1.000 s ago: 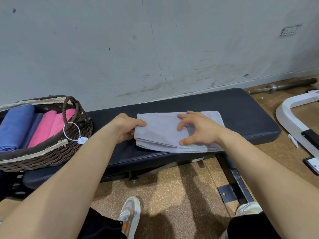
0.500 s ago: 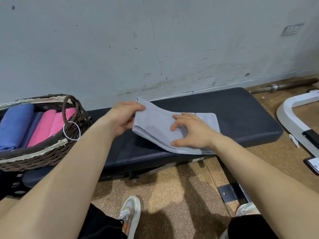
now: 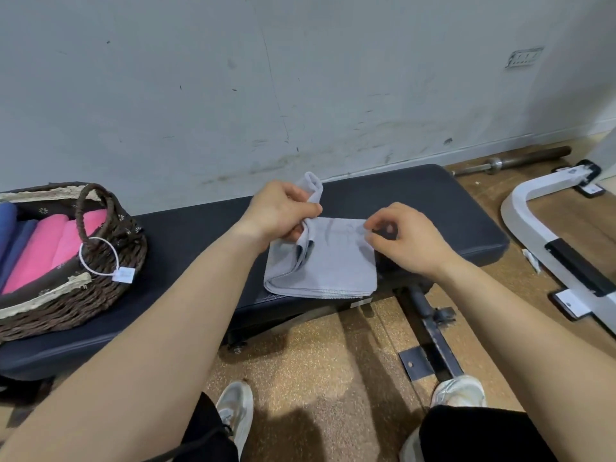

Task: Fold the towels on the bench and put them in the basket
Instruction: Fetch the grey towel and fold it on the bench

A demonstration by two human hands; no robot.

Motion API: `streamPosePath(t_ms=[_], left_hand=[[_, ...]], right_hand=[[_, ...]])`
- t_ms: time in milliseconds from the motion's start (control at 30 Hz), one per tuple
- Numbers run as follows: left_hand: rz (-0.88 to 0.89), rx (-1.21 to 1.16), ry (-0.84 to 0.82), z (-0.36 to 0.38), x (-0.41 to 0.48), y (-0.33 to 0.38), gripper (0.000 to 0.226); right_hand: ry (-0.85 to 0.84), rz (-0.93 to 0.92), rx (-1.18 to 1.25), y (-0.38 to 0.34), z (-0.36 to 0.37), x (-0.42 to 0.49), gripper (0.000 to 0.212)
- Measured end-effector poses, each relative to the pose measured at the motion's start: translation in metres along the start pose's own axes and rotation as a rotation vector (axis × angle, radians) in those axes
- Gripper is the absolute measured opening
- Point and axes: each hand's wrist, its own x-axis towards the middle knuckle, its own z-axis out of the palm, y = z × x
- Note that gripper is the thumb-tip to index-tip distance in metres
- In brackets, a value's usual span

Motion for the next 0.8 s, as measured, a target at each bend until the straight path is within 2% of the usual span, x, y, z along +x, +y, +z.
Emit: streamPosePath(t_ms=[133,200,300,467,500,600,667,733,800], left_hand=[[0.037,0.244,-0.015,0.038,0.005,0.001,0.017],[0.091,0.429,0.001,0.052,0.005,0.001,0.017],[0.159,0.587,0.029,0.069,0.003,0.006,0.014],[0.173,0.648,0.013,0.089,0.002,0.008,0.01],[0.167,0.68,0.002,0.092,0.001,0.008,0.015],[0.142,0.686,-0.075,0.094,-0.001,0.007,0.021],[0.124,0.499,-0.123,0.086,-0.004,0.008,0.019],[0.181,0.399,-0.075,0.07,-0.006,0.006,0.012],[0.327,0.616,0.081,0.05,-0.005,-0.002,0.014]], right_hand=[[-0.172,0.007,-0.096,0.013,0.0,-0.018,0.048],[-0.177,0.007,-0.154,0.015,0.007,-0.023,0.056],[-0.133,0.028,-0.104,0.018,0.011,-0.025,0.057],[-0.144,0.03,-0.067,0.021,0.012,-0.025,0.057],[-0.153,0.03,-0.067,0.021,0.01,-0.024,0.057],[-0.192,0.053,-0.056,0.018,0.004,-0.023,0.043],[-0.092,0.097,-0.023,0.015,-0.002,-0.02,0.03],[0.113,0.12,0.012,0.009,-0.007,-0.015,0.026],[0.24,0.071,0.026,-0.005,-0.007,-0.009,0.027]])
